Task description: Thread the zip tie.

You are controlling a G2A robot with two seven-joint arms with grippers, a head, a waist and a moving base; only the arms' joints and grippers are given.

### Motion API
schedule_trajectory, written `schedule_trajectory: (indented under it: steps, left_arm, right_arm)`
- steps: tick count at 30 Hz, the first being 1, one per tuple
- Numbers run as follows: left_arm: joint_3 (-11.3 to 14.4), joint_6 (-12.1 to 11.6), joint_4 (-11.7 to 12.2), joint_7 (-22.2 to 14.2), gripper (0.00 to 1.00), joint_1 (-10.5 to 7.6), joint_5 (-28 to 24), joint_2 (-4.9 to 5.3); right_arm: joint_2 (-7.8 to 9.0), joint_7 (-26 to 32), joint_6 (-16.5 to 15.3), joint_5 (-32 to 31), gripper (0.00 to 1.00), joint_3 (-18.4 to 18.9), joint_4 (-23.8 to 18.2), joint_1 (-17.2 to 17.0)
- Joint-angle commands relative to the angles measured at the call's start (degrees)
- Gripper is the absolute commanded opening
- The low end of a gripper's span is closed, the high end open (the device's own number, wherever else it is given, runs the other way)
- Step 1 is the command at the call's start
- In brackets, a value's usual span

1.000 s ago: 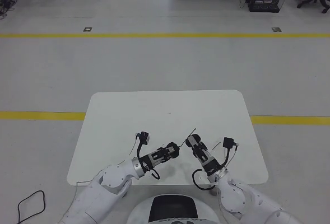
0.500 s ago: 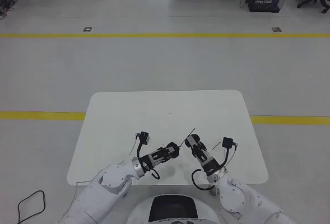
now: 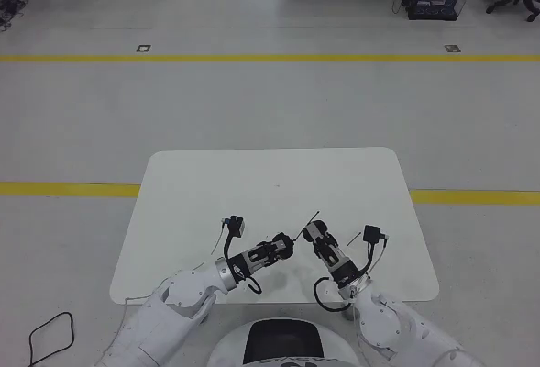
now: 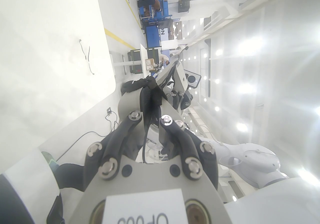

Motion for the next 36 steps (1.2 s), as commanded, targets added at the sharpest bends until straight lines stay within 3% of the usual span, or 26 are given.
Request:
schedule_trajectory:
  steps: [1, 13, 36]
  left_arm:
    - [0.0, 0.0, 0.0, 0.0, 0.0, 0.0, 0.0, 0.0]
    - [0.0, 0.0, 0.0, 0.0, 0.0, 0.0, 0.0, 0.0]
    - [0.0, 0.0, 0.0, 0.0, 0.0, 0.0, 0.0, 0.0]
  right_arm:
    - [-0.16, 0.1, 0.0, -0.1, 0.0, 0.4, 0.0, -0.2]
    - [-0.86, 1.8, 0.0, -0.6, 0.0, 2.3, -1.5, -1.8]
    - [-2.51, 3.8, 0.0, -1.6, 0.0, 4.5, -0.4, -3.0]
